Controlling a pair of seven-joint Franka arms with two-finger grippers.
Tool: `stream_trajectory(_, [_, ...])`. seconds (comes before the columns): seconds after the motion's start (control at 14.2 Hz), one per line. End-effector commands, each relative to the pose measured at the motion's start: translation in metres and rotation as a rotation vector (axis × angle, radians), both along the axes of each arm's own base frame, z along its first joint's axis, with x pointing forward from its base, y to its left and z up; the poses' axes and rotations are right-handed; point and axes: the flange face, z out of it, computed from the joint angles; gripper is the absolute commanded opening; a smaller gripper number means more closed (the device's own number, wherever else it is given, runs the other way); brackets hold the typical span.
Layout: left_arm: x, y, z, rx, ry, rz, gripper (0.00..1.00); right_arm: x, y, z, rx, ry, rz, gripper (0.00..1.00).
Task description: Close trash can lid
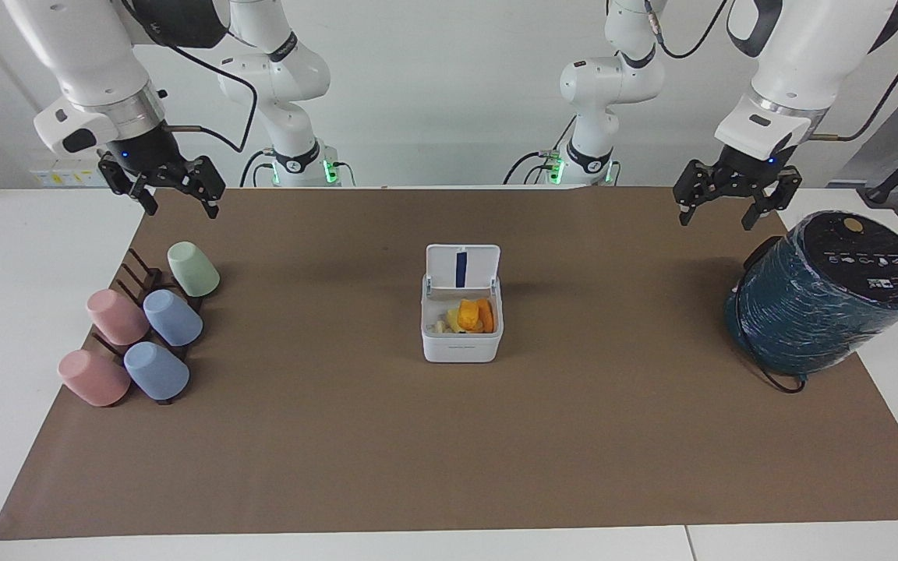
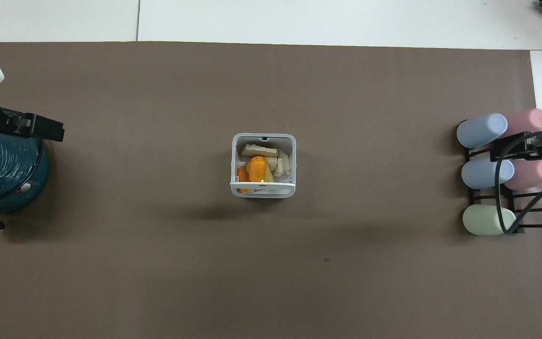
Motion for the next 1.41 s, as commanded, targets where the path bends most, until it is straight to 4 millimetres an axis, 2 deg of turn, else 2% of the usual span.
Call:
stream_trajectory(0.0, [-0.0115,0.0014,0.0003,0.008,0.008,0.003,1.00,-0.0056,-0.0007,0.0010,0.012,-0.001,0.015,1.00])
stream_trajectory(1.34, [-0.0178,-0.0029,-0.0087,-0.014,0.036,0.003,1.00,-0.0056,-0.0007,0.0010,0.012,-0.001,0.017,1.00])
